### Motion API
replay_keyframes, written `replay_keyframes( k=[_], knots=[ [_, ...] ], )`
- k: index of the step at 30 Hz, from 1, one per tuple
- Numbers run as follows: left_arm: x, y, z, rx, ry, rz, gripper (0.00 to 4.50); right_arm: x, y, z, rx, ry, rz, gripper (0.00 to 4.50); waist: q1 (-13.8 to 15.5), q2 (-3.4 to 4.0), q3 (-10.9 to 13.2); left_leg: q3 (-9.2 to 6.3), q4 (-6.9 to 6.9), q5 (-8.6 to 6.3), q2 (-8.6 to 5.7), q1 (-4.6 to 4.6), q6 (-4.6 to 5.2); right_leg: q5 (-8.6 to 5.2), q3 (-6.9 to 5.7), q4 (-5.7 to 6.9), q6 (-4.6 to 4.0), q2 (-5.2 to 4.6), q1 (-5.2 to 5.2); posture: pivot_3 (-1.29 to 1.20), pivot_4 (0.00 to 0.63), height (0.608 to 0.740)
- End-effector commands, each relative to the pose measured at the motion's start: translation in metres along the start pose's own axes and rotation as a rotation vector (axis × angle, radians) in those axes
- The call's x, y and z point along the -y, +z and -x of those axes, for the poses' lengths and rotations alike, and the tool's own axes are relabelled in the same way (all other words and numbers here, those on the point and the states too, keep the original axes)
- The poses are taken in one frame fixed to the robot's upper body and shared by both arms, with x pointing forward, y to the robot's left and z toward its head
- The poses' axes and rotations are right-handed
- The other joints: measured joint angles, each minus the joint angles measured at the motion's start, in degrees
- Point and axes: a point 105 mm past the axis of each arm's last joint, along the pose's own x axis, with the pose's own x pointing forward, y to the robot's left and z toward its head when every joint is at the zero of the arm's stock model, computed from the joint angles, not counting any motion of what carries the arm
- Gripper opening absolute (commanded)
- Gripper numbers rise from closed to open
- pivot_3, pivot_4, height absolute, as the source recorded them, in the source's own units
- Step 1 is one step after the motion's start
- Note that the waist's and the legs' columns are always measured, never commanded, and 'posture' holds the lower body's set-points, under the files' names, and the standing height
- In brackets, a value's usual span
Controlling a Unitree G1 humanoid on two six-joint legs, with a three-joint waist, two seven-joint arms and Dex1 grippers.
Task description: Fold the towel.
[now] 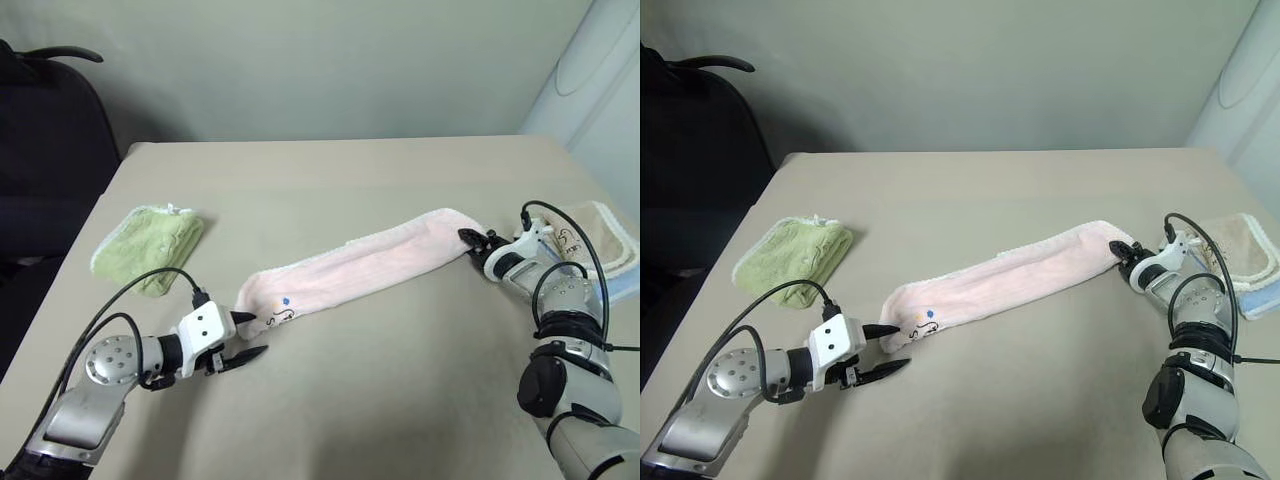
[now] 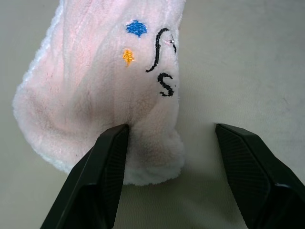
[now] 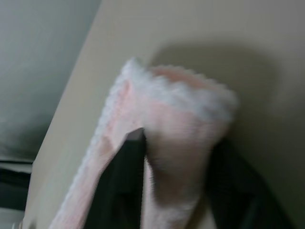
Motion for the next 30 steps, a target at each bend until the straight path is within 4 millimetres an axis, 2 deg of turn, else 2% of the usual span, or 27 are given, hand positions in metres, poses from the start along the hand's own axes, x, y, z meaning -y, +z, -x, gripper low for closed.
replay_keyframes(
  k=[1,2,5,8,12,15,17,19,23,25,27,30],
  knots=[
    [-0.006,-0.023,0.008,-0.083,0.057,0.056,3.16,0.019,0.016,0.009,0.082,-0.080,-0.015,0.34,0.1,-0.13,-0.1,-0.03,0.00,0.00,0.00,0.00,0.00,0.00,-0.02,-0.01,0.00,0.00,0.02,0.00,0.150,0.740],
    [-0.005,-0.024,0.008,-0.084,0.057,0.057,3.16,0.020,0.018,0.009,0.089,-0.083,-0.018,0.04,0.1,-0.21,-0.1,-0.05,0.00,-0.01,-0.01,0.00,0.01,0.00,-0.03,-0.02,-0.01,0.00,0.04,0.00,0.150,0.740],
    [-0.004,-0.017,0.007,-0.040,0.061,0.081,3.16,0.020,0.021,0.011,0.102,-0.080,-0.001,0.04,0.2,-0.26,-0.2,-0.13,0.00,-0.03,-0.06,0.00,0.01,-0.03,-0.06,-0.03,-0.05,-0.03,0.05,0.00,0.150,0.740],
    [-0.009,0.006,0.009,0.094,0.088,0.175,3.16,0.018,0.027,0.015,0.119,-0.060,0.043,0.04,0.3,-0.29,-0.2,-0.15,-0.03,-0.09,-0.06,-0.04,-0.01,-0.06,-0.10,-0.03,-0.11,-0.03,0.05,0.00,0.150,0.740],
    [-0.013,0.046,0.023,0.336,0.077,0.400,3.16,0.006,0.038,0.024,0.136,-0.006,0.193,0.04,1.0,-0.37,-0.1,-0.39,0.04,-0.08,-0.16,-0.38,-0.02,-0.07,-0.31,-0.05,-0.12,-0.11,-0.10,0.00,0.150,0.740],
    [-0.007,0.061,0.034,0.434,0.042,0.504,3.16,0.004,0.044,0.029,0.147,-0.001,0.275,0.04,1.1,-0.13,0.1,-0.46,0.03,-0.04,-0.21,-0.56,-0.10,-0.07,-0.44,-0.08,-0.12,-0.16,-0.21,0.00,0.150,0.740],
    [-0.011,0.066,0.039,0.490,0.073,0.561,3.16,0.001,0.050,0.032,0.159,0.005,0.335,0.04,1.0,0.07,0.2,-0.43,0.01,-0.01,-0.21,-0.54,-0.15,-0.07,-0.42,-0.06,-0.11,-0.15,-0.23,0.00,0.150,0.740],
    [-0.019,0.068,0.040,0.536,0.120,0.638,3.16,-0.007,0.056,0.034,0.166,0.032,0.397,0.04,0.9,0.13,0.3,-0.42,-0.04,0.02,-0.17,-0.50,-0.20,-0.07,-0.42,-0.05,-0.12,-0.10,-0.23,0.00,0.150,0.740],
    [-0.049,0.074,0.036,0.626,0.292,0.749,3.16,-0.054,0.063,0.039,0.192,0.191,0.755,0.04,0.8,0.30,0.4,-0.42,-0.04,0.09,-0.12,-0.50,-0.30,-0.08,-0.42,-0.03,-0.11,-0.05,-0.26,0.00,0.150,0.740],
    [-0.052,0.079,0.029,0.639,0.309,0.767,3.16,-0.082,0.054,0.042,0.188,0.291,0.995,0.04,0.5,0.32,0.5,-0.41,-0.02,0.13,-0.10,-0.48,-0.36,-0.08,-0.41,-0.05,-0.10,-0.02,-0.26,0.00,0.150,0.740],
    [-0.048,0.085,0.021,0.633,0.298,0.762,3.16,-0.103,0.033,0.045,0.151,0.401,1.256,0.04,0.2,0.28,0.6,-0.39,-0.01,0.22,-0.10,-0.49,-0.50,-0.08,-0.37,-0.06,-0.09,-0.02,-0.27,0.00,0.150,0.740],
    [-0.045,0.090,0.016,0.641,0.284,0.759,3.16,-0.112,-0.014,0.052,0.030,0.582,1.560,0.04,0.2,0.00,0.7,-0.42,0.00,0.40,-0.09,-0.43,-0.77,-0.09,-0.39,-0.07,-0.06,-0.01,-0.19,0.00,0.150,0.740]
  ],
)
